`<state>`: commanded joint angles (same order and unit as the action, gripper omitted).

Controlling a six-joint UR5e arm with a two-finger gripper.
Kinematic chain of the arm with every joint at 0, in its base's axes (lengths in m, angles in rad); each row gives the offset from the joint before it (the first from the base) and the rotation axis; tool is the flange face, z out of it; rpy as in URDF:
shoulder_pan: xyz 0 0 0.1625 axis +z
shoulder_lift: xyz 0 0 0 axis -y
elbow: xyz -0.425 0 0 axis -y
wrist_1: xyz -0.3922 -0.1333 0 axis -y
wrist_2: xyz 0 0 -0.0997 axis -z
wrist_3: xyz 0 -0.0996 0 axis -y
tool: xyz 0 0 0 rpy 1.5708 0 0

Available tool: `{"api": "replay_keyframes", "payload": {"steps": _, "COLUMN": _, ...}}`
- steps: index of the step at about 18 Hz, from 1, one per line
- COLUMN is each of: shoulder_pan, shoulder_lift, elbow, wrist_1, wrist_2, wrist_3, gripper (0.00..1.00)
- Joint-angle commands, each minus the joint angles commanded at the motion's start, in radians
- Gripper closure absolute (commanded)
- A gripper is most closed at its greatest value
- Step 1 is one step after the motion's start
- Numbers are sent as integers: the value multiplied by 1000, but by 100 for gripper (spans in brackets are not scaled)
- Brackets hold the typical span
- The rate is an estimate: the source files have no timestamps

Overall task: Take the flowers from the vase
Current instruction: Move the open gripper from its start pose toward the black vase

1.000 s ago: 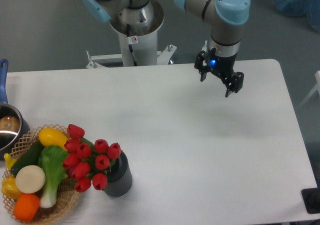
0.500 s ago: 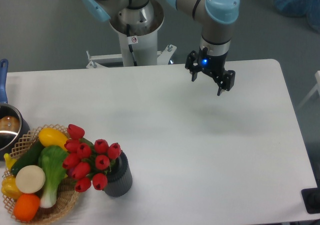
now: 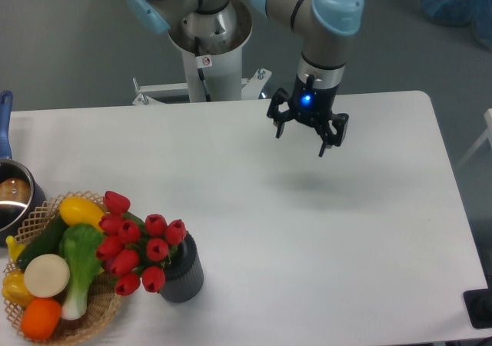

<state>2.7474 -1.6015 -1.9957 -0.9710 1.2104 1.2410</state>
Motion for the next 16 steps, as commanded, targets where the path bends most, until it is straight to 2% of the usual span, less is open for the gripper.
{"api": "replay_keyframes", "payload": {"steps": 2, "shoulder_pan": -2, "shoulder_lift": 0, "elbow": -2, "wrist_1": 2, "wrist_2": -35, "wrist_3": 2, "gripper": 0}}
{"api": "replay_keyframes", "payload": {"steps": 5, "shoulder_pan": -6, "shoulder_lift": -12, "elbow": 3, "wrist_1": 5, "wrist_2": -171, "wrist_3": 3, "gripper": 0}}
{"api": "replay_keyframes", "payload": {"steps": 8, "shoulder_pan": -11, "shoulder_lift": -34, "elbow": 5, "wrist_1": 32, "wrist_2": -274, "wrist_3": 3, "gripper": 0}}
{"api": "replay_keyframes", "payload": {"steps": 13, "shoulder_pan": -63, "shoulder_lift": -58, "elbow": 26, "wrist_1": 93, "wrist_2": -348, "wrist_3": -6, "gripper": 0}}
{"api": "replay_keyframes", "payload": {"steps": 16, "shoulder_pan": -100, "shoulder_lift": -90, "elbow": 64, "wrist_1": 95, "wrist_2": -383, "wrist_3": -11, "gripper": 0}}
